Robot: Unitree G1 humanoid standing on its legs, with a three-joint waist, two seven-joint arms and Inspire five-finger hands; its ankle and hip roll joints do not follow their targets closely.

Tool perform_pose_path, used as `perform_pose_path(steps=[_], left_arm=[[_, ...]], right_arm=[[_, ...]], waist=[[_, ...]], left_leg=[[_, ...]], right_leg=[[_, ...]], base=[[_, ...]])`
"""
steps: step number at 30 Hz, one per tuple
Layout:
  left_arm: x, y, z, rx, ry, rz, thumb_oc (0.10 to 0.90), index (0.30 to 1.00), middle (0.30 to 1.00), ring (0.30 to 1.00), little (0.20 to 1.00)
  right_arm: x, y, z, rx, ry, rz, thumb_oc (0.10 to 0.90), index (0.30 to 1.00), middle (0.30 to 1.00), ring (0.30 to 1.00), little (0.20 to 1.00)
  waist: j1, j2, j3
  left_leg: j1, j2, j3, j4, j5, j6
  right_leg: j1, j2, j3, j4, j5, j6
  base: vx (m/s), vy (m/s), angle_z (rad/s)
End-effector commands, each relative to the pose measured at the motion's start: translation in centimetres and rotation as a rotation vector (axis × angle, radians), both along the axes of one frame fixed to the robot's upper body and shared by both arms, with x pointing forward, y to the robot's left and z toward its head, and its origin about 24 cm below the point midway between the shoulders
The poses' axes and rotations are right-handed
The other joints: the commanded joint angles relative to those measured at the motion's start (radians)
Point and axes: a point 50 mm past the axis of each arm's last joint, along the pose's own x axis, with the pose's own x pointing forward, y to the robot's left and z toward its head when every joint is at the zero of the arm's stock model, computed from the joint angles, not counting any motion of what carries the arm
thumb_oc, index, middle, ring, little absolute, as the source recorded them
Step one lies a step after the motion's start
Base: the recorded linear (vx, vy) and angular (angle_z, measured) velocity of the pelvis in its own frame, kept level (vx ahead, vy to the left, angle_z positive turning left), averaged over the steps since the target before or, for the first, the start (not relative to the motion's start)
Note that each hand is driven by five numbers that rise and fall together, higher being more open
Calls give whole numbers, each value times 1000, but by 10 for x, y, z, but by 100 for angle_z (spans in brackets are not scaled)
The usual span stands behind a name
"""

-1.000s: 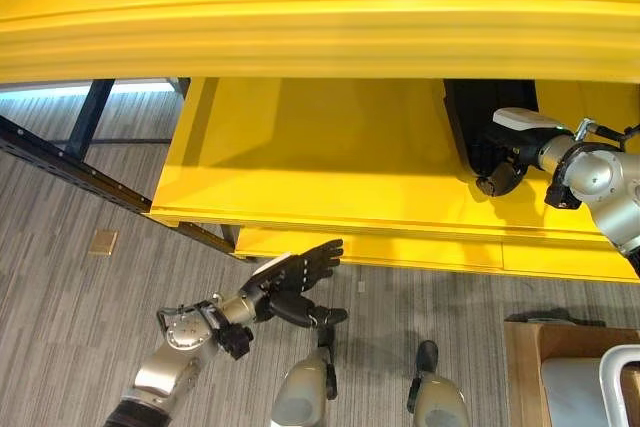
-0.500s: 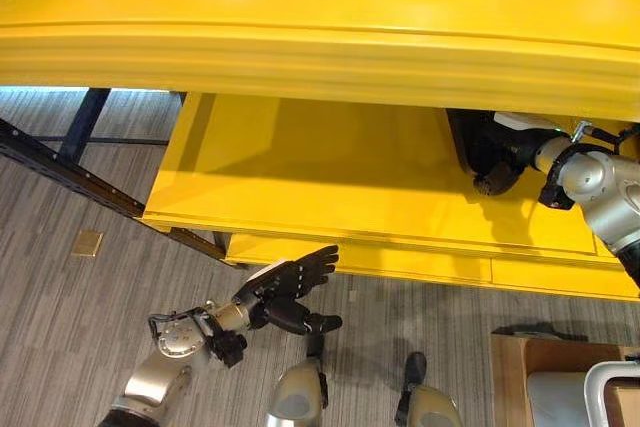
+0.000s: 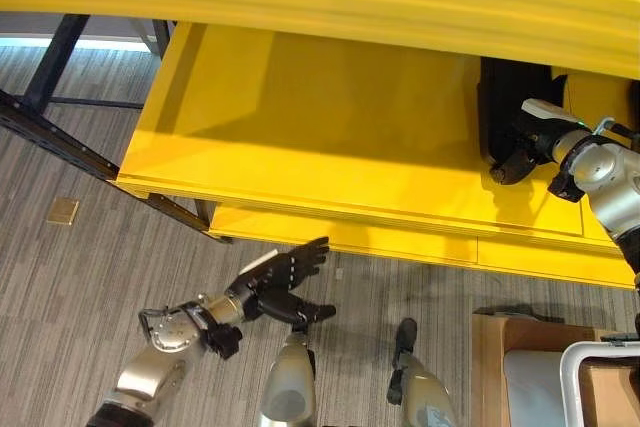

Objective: Move parts from the plastic box to the shelf.

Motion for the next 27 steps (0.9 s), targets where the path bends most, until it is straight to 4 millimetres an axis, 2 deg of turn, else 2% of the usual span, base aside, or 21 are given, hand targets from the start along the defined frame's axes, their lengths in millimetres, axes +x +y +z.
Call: perform_pose_path(steps=[1,8,22,27], left_arm=[[4,-19,33,-134,-179,-75,900,1000,1000,1000,1000],[2,-20,31,-143,-161,-58,900,1000,1000,1000,1000],[4,-21,32,-143,-160,-41,900,1000,1000,1000,1000],[4,-22,33,-143,-164,-52,900,1000,1000,1000,1000]], right_arm=[[-3,10,89,-77,-257,33,400,300,300,300,300],[-3,12,87,-90,-229,47,400,300,300,300,300],[0,16,78,-64,-198,38,400,300,300,300,300],[1,10,75,-57,-182,-14,400,300,300,300,300]], waist=[[-1,9,-75],[-17,13,-85],[-23,21,-76],[-23,25,-69]], left_leg=[[66,-19,26,63,-155,19],[91,-20,33,51,-158,22],[82,-15,27,57,-160,20],[74,-14,24,59,-159,18]], right_leg=[[-33,-57,-6,152,-132,21],[-28,-57,9,165,-147,15],[-28,-55,27,169,-160,9],[-27,-52,28,169,-165,4]], base=[[24,38,-2],[41,22,4],[0,0,0],[0,0,0]])
